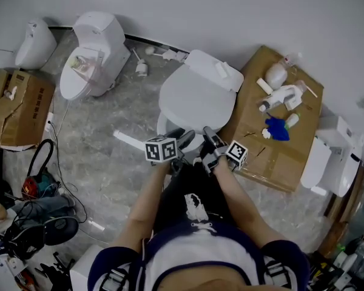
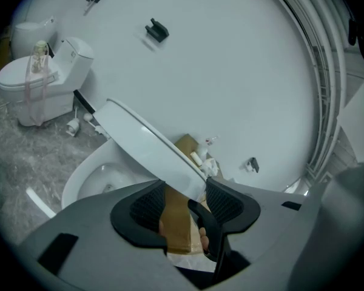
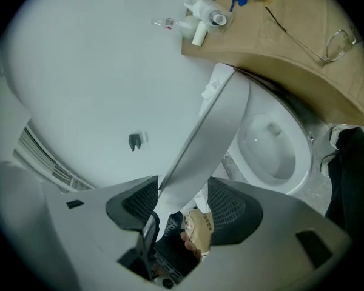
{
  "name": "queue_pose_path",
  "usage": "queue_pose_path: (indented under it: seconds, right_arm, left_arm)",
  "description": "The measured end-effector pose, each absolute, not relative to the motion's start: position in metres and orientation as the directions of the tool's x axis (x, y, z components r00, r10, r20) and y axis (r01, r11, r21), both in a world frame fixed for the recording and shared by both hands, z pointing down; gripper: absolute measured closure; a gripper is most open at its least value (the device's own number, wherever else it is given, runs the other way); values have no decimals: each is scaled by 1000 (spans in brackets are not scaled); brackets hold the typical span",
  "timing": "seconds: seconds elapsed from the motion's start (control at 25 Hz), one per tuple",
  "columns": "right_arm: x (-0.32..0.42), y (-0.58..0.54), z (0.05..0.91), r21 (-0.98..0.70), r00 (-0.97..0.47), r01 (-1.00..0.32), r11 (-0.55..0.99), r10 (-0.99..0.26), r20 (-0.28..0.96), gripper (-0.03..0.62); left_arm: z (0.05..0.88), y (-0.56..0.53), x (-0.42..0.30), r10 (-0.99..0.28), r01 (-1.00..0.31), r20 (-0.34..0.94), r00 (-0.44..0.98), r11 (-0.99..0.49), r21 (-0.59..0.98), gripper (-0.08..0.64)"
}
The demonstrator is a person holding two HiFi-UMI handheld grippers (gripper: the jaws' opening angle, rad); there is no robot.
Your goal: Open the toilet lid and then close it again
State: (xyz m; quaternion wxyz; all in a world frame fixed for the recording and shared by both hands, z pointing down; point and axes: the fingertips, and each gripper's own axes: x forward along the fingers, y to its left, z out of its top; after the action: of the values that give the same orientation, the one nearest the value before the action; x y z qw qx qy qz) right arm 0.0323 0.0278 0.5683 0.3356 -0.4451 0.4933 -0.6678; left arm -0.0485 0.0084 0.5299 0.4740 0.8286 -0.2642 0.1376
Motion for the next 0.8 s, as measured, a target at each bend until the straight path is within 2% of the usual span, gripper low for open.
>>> queue_pose_path:
  seconds: [0.28, 0.32, 0.4, 0.48, 0.52, 0.56, 0.64, 0.68, 0.8]
  right_arm:
    - [24, 34, 544, -958, -490, -218, -185, -828, 271, 371]
    - [22, 37, 537, -946, -505, -288, -152, -815, 285, 385]
    - [23, 40, 526, -858, -511, -512, -53, -784, 353, 434]
    - [28, 43, 523, -594, -448, -800, 87, -744, 495, 443]
    - [33, 44, 525, -381, -377, -909, 171, -729, 572, 443]
    - [37, 43, 526, -143, -291, -955, 260, -727, 622, 436]
    - [39, 38, 526, 262, -157, -877, 403, -755, 636, 406]
    - [38, 35, 525, 395, -125, -803, 447, -774, 621, 391]
    - [30, 25, 524, 581, -97, -638, 506, -801, 591, 371]
  left_arm:
    - [522, 2, -41, -304, -563, 474, 826, -401, 723, 344]
    - [522, 1, -40, -303, -563, 476, 826, -396, 725, 344]
    - [520, -1, -39, -300, -566, 481, 824, -390, 726, 344]
    - [516, -3, -37, -302, -571, 486, 820, -384, 725, 344]
    - [514, -5, -36, -305, -573, 486, 819, -378, 727, 344]
    - [512, -7, -35, -308, -573, 485, 818, -371, 731, 344]
    - [510, -9, -33, -311, -572, 483, 819, -363, 736, 344]
    - [509, -10, -31, -310, -572, 483, 819, -363, 735, 345]
    - [506, -14, -29, -308, -571, 484, 819, -370, 733, 344]
